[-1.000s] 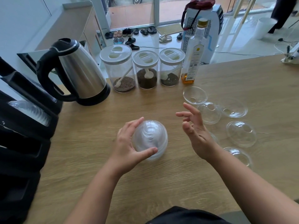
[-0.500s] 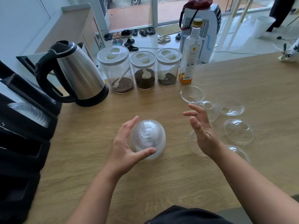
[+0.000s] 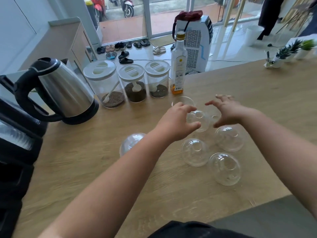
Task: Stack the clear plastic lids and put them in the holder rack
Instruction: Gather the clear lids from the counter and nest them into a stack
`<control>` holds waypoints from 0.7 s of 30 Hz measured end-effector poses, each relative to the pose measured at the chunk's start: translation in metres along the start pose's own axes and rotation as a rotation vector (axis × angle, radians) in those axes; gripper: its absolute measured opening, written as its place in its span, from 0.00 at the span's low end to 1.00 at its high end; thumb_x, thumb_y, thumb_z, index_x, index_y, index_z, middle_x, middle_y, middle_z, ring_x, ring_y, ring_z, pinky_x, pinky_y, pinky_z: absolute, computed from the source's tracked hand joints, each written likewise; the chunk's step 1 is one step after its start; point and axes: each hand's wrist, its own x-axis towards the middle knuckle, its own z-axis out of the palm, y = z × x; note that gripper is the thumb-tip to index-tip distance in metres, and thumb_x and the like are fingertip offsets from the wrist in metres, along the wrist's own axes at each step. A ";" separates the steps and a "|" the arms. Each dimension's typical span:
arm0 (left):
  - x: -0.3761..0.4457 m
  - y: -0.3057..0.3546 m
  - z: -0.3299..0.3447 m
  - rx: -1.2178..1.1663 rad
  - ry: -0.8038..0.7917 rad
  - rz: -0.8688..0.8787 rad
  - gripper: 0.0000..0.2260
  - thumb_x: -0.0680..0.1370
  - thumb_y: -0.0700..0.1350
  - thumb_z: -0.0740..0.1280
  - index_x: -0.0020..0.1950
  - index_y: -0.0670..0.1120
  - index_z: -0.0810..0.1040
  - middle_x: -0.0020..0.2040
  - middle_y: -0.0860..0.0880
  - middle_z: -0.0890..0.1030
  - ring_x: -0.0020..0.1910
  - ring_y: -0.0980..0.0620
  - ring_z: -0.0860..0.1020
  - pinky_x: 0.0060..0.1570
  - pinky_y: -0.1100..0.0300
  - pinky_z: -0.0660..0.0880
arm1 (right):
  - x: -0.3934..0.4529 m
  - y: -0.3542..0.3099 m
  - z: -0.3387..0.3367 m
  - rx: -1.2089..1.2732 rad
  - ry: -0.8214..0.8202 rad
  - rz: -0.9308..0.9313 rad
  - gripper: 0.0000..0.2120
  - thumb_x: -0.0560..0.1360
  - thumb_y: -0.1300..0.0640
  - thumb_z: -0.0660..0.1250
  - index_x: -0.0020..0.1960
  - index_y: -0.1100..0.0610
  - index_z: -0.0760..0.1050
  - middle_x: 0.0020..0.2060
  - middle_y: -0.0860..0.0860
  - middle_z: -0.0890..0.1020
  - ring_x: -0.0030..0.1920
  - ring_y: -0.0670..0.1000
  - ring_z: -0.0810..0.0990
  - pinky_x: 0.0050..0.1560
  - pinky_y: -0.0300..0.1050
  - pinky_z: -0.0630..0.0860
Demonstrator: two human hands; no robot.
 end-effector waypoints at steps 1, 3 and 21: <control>0.012 0.003 0.011 0.004 -0.006 -0.023 0.26 0.75 0.55 0.71 0.72 0.51 0.72 0.67 0.49 0.73 0.64 0.49 0.74 0.62 0.55 0.71 | 0.006 0.004 -0.003 -0.001 -0.033 0.013 0.50 0.59 0.41 0.80 0.75 0.38 0.57 0.78 0.57 0.54 0.77 0.60 0.51 0.76 0.55 0.53; 0.030 0.004 0.035 0.039 -0.028 -0.064 0.26 0.75 0.54 0.70 0.72 0.50 0.72 0.68 0.47 0.72 0.65 0.47 0.73 0.63 0.54 0.71 | 0.015 0.009 -0.005 0.036 -0.095 0.037 0.53 0.58 0.37 0.79 0.76 0.38 0.54 0.78 0.57 0.56 0.77 0.61 0.55 0.75 0.56 0.57; 0.048 -0.031 0.100 0.060 0.028 -0.203 0.20 0.74 0.55 0.73 0.61 0.48 0.74 0.65 0.47 0.68 0.58 0.44 0.73 0.59 0.54 0.69 | 0.019 0.025 0.015 0.996 0.066 0.083 0.35 0.65 0.54 0.80 0.65 0.45 0.65 0.63 0.57 0.69 0.61 0.56 0.73 0.64 0.54 0.73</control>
